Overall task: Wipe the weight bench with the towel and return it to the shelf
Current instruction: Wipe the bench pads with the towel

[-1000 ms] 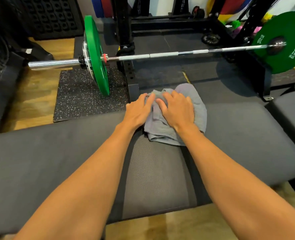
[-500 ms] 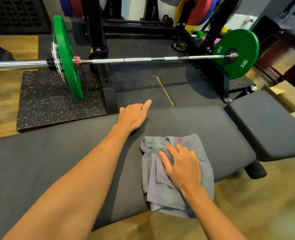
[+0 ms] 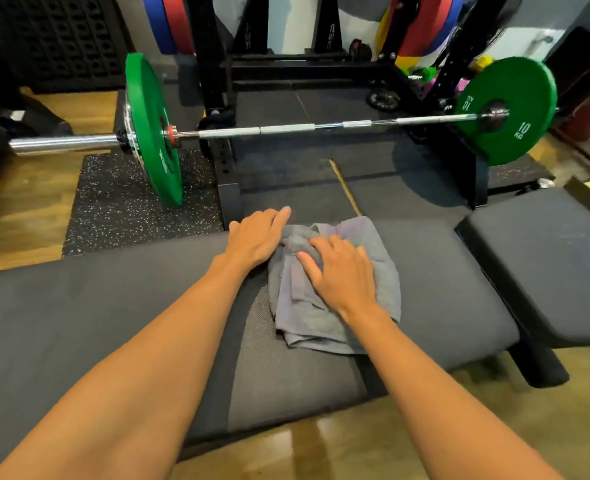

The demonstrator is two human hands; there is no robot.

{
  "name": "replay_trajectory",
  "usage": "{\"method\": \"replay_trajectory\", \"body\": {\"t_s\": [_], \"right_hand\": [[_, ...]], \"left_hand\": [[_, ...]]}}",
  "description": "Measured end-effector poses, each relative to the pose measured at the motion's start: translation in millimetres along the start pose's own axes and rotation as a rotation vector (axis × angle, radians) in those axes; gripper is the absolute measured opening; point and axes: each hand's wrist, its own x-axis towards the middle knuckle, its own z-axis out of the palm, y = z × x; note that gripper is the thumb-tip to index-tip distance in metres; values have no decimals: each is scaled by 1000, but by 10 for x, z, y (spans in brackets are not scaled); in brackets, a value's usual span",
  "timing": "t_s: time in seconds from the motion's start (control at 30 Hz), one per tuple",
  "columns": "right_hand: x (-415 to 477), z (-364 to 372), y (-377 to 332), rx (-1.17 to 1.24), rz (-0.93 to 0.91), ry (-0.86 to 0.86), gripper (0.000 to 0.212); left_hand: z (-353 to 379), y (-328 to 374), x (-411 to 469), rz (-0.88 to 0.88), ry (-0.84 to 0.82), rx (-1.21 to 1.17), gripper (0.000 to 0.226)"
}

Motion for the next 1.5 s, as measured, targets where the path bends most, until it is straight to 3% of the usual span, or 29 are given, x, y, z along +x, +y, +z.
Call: {"method": "replay_trajectory", "body": {"t_s": [0.17,0.3,0.5,0.67,0.8,0.97,1.1,1.33,1.5], "right_hand": [[-995,-402,366,-23,25,1,30],[-1119,-366,510,-41,34,27,28],[288,67,661,-52,146,130,33],[949,126,727,-64,113,14,41],[303,-108,776,-5,66,-14,38],[-862,-502,1044,-17,26,45,32],[-1142,-539,1199,-24,31,85,29],[-207,-215,1452,-15,102,181,30],[857,-73,1620,-2,94,115,34]], "left_hand": [[193,524,-153,127,56,122,54],[380,683,-23,129,69,83,56],[536,543,216,58,146,-98,58],[490,544,217,68,127,-149,48],[426,635,202,23,36,-117,52],[638,1151,143,155,8,-5,52],[824,1402,290,199,-59,-56,55],[1062,1336,552,47,32,-257,78],[963,1330,592,6,-21,-306,58]]}}
